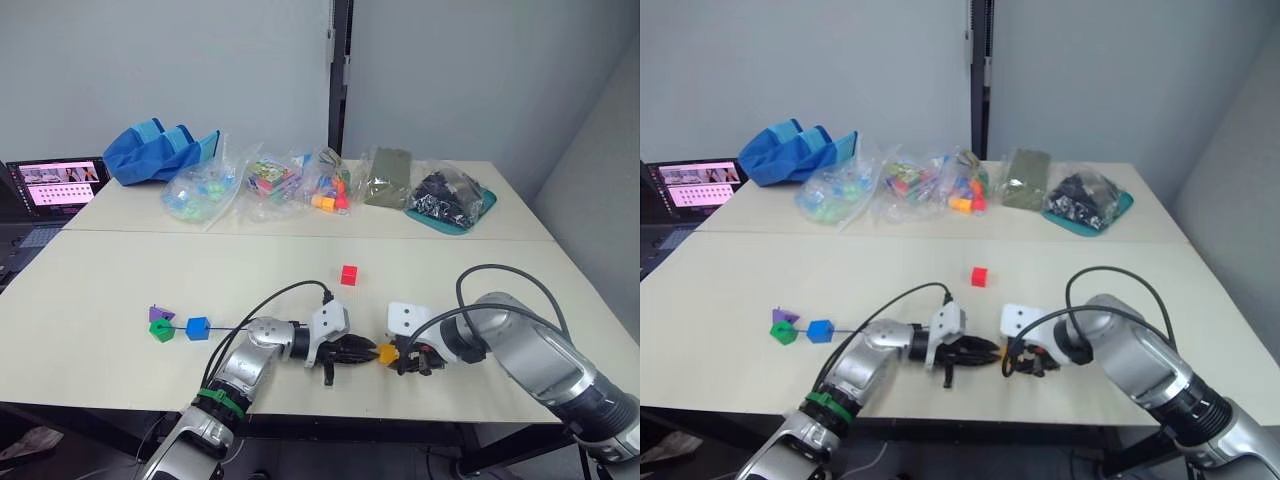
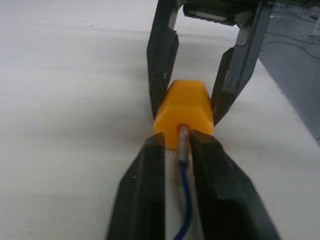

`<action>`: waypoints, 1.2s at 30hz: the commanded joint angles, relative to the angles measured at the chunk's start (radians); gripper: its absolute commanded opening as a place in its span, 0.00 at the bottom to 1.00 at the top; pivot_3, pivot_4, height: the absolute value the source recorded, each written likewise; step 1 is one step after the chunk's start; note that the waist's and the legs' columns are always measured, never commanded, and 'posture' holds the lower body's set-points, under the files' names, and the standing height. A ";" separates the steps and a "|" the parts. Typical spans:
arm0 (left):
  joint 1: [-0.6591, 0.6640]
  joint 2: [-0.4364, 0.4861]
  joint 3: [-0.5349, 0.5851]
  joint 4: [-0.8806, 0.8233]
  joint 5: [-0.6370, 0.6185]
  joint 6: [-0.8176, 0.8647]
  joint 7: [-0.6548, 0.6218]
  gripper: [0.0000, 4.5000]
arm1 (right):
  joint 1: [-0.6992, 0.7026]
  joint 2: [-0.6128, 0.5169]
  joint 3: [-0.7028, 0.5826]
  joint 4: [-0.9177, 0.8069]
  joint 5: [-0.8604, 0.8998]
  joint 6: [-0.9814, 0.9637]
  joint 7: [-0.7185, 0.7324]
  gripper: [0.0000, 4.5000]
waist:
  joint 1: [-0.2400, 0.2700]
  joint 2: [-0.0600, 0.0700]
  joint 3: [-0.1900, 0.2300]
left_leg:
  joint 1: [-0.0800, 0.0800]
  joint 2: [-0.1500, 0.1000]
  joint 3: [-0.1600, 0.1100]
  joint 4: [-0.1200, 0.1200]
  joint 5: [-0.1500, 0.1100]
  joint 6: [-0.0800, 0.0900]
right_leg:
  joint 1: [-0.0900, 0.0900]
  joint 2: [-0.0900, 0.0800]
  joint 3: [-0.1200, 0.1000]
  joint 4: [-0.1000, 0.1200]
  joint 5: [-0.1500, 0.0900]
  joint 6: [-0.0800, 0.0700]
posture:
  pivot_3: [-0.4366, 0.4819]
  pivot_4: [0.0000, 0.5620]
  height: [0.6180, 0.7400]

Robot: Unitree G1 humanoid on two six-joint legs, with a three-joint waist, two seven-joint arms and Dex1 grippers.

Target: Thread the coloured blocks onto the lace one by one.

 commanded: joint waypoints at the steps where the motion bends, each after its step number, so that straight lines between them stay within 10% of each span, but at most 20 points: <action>1: 0.019 0.038 0.013 -0.092 -0.003 -0.001 -0.007 0.52 | -0.013 0.009 0.010 -0.001 0.004 -0.028 0.005 0.28 | 0.002 0.000 0.000 | 0.000 0.000 0.000 0.000 0.000 0.000 | 0.000 0.000 0.000 0.000 0.000 0.000 | 0.48 0.27 1.00; 5: 0.042 0.110 0.036 -0.156 -0.044 0.085 -0.044 0.78 | -0.008 0.004 0.015 0.005 0.001 -0.040 0.009 0.28 | 0.003 0.000 0.000 | 0.000 0.000 0.000 0.000 0.000 0.000 | 0.000 0.000 0.000 0.000 0.000 0.000 | 0.48 0.27 1.00; 12: 0.027 0.140 0.021 -0.104 -0.017 0.018 -0.078 0.79 | -0.012 0.002 0.020 0.011 0.000 -0.049 0.018 0.28 | 0.007 0.000 0.000 | 0.000 0.000 0.000 0.000 0.000 0.000 | 0.000 0.000 0.000 0.000 0.000 0.000 | 0.48 0.27 1.00; 23: -0.010 0.092 0.005 -0.031 -0.005 -0.069 -0.112 0.01 | -0.021 0.005 0.030 0.008 -0.001 -0.041 0.022 0.28 | 0.007 0.000 0.000 | 0.000 0.000 0.000 0.000 0.000 0.000 | 0.000 0.000 0.000 0.000 0.000 0.000 | 0.48 0.27 1.00; 36: -0.051 -0.015 -0.011 0.057 0.026 -0.070 -0.049 0.00 | -0.023 0.013 0.023 0.002 0.004 -0.021 0.013 0.28 | 0.006 0.000 0.000 | 0.000 0.000 0.000 0.000 0.000 0.000 | 0.000 0.000 0.000 0.000 0.000 0.000 | 0.48 0.27 1.00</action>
